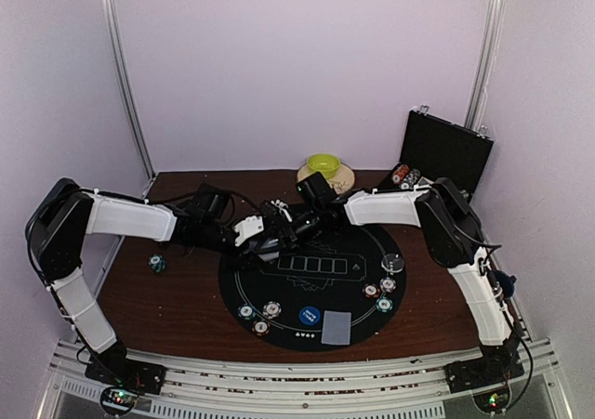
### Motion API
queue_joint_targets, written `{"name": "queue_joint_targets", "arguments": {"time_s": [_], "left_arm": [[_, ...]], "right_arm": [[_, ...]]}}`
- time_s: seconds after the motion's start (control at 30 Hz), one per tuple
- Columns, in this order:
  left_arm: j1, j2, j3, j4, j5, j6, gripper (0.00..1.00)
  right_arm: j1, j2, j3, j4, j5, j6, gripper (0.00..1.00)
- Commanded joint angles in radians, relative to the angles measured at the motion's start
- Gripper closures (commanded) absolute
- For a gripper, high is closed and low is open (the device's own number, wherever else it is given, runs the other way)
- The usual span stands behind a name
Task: Distribute texas hold em gaming equipment
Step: Pick up the poker card from the face-down deck piles.
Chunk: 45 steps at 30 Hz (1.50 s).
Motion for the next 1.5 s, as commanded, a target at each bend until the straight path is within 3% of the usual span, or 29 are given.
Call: {"name": "queue_joint_targets", "arguments": {"time_s": [0.0,0.37,0.73,1.47], "left_arm": [[0.0,-0.016,-0.007,0.059,0.03,-0.032,0.45],[0.0,-0.008,-0.012,0.043,0.071,-0.006,0.45],[0.0,-0.004,-0.017,0.047,0.068,-0.001,0.45],[0.001,0.003,-0.012,0.045,0.063,-0.004,0.45]], "right_arm": [[0.006,0.0,0.027,-0.049,0.057,-0.044,0.29],[0.001,-0.017,0.067,-0.122,0.123,-0.099,0.31],[-0.034,-0.041,0.057,-0.149,0.188,-0.127,0.42],[-0.044,-0.128,0.037,-0.22,0.171,-0.232,0.42]]}}
